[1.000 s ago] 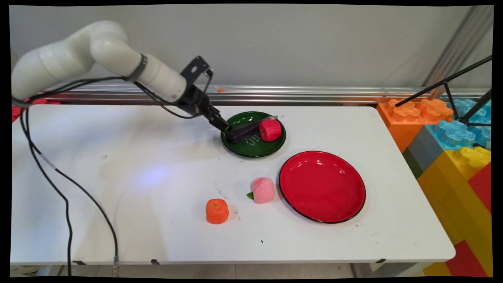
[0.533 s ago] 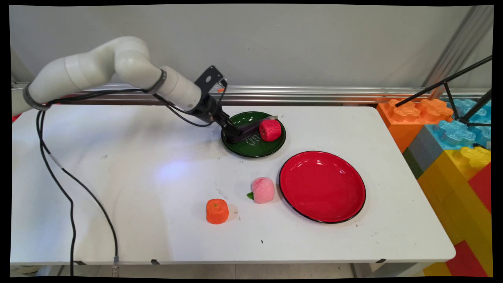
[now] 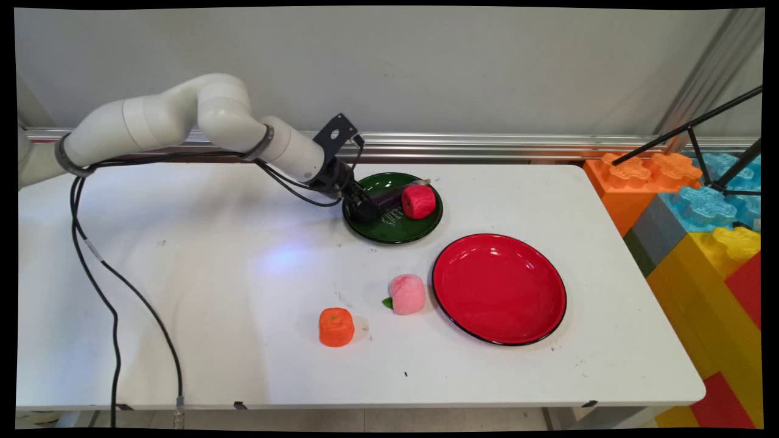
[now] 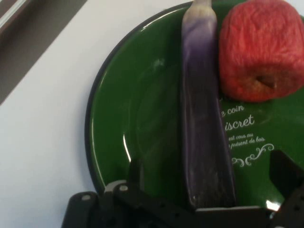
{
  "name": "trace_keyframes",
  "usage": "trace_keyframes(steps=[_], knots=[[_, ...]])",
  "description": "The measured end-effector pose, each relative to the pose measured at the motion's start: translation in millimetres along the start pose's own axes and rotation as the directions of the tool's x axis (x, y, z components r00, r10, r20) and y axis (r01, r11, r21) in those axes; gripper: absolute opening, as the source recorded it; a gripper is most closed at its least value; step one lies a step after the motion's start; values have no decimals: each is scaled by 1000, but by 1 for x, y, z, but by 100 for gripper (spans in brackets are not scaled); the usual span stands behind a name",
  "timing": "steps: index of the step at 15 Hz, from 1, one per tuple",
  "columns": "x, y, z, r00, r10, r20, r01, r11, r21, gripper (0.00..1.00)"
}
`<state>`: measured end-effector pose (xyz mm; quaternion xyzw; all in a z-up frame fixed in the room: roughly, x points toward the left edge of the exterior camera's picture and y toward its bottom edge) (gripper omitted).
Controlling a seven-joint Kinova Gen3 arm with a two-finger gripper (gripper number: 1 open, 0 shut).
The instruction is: Pick up the eggplant from the green plate, then place the picked object on the table
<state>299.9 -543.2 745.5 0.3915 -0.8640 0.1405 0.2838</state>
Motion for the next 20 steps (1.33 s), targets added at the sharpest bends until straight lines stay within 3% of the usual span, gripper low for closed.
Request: trace_keyframes(steps=[3,4,14,20], knots=[[0,1,4,1000,11,-2,-11,1000,11,100],[-1,1,5,1000,14,-1,-14,1000,17,0],[-3,3,4,1000,21,21,-22,999,42,0],[20,3,-24,1000,5,-11,-4,998,63,0]])
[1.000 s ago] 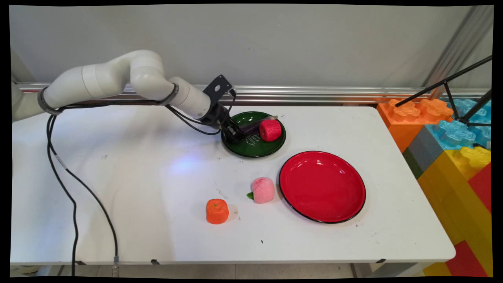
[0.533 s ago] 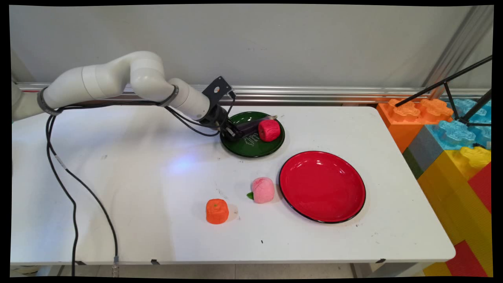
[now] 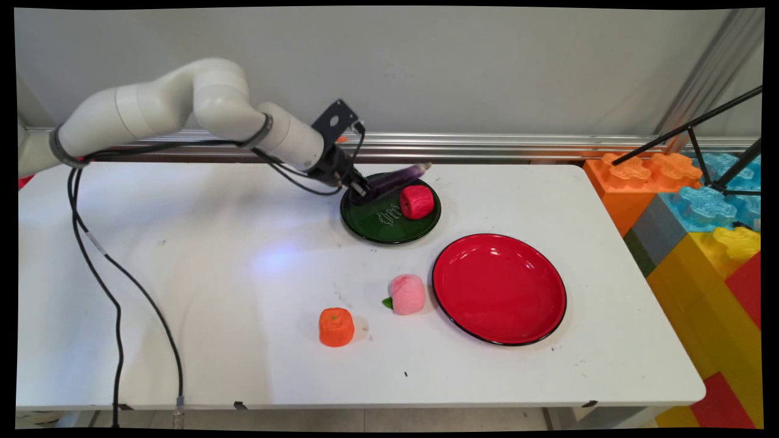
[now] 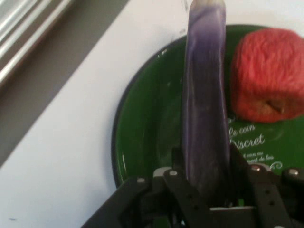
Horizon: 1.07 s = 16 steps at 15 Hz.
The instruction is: Place the picked object on the table
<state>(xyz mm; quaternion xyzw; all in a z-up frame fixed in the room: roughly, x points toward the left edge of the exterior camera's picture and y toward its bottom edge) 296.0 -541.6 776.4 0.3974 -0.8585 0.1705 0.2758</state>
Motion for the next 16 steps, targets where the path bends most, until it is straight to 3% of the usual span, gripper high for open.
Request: trace_keyframes(steps=[8,12,16], knots=[[39,-5,-72,999,37,-36,-37,999,-1,0],[41,-2,-95,992,118,-47,-122,987,-106,0],[27,-6,-110,969,242,-38,-244,941,-234,0]])
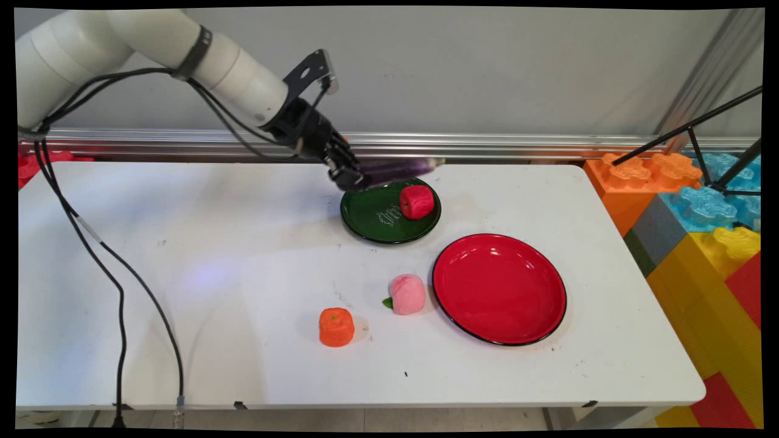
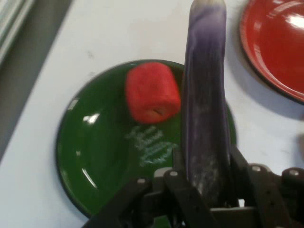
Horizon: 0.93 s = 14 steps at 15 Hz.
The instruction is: Place the picked object on the table
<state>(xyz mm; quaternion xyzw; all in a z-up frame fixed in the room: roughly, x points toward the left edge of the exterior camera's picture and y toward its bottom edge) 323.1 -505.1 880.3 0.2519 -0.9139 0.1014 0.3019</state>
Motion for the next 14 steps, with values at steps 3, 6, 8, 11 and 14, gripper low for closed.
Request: trace_keyframes(steps=[3,6,8,11,14], knots=[[-18,-5,-10,993,112,44,-109,991,-81,0],[-29,-8,-18,981,191,42,-184,973,-139,0],[-37,-9,-21,969,243,38,-232,955,-183,0],[-50,-12,-19,955,291,48,-274,936,-220,0],[-65,-15,-11,951,301,75,-276,931,-237,0]])
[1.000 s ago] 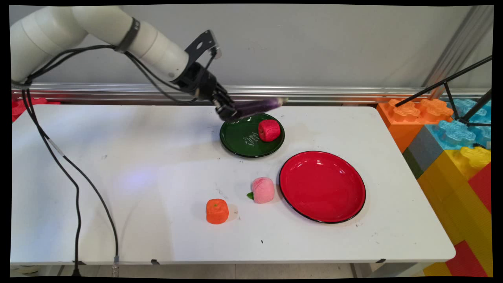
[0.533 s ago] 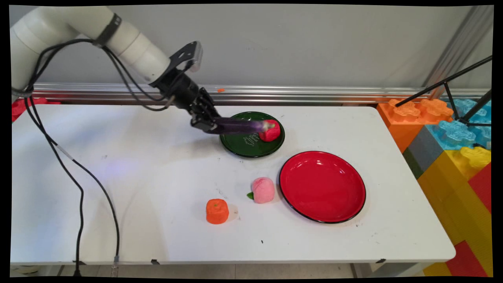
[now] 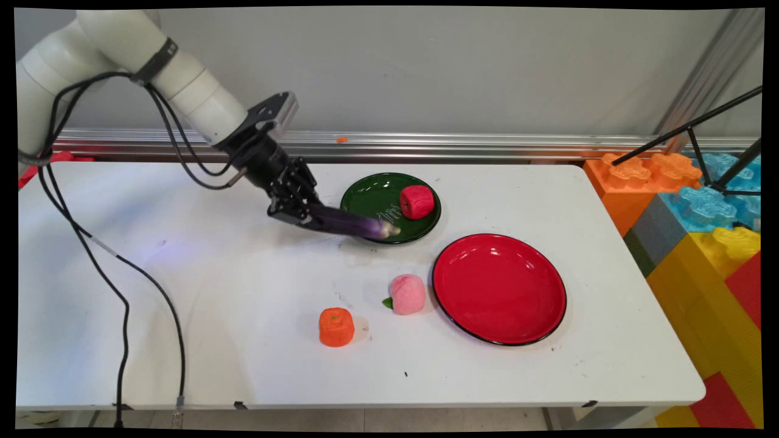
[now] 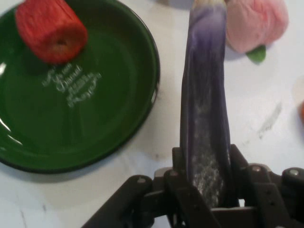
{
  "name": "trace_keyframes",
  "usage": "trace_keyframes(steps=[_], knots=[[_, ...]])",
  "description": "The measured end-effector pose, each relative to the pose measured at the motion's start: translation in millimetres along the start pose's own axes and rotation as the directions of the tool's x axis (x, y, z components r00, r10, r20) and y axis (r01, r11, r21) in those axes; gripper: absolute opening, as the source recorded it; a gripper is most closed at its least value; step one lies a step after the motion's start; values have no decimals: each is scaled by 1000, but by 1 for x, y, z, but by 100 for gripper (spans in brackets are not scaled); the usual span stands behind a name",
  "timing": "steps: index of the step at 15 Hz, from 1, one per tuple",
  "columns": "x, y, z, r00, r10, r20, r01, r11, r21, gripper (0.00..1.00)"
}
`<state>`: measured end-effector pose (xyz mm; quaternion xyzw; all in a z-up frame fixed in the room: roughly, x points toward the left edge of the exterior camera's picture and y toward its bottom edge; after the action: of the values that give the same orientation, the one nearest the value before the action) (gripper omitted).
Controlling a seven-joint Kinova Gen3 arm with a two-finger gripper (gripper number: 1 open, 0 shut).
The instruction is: Place the picked object on the table
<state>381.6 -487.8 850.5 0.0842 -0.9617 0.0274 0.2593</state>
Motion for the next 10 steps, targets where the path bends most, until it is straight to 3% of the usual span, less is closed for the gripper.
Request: trace_keyframes(steps=[10], knots=[[-23,11,50,999,-36,33,37,999,-34,0]])
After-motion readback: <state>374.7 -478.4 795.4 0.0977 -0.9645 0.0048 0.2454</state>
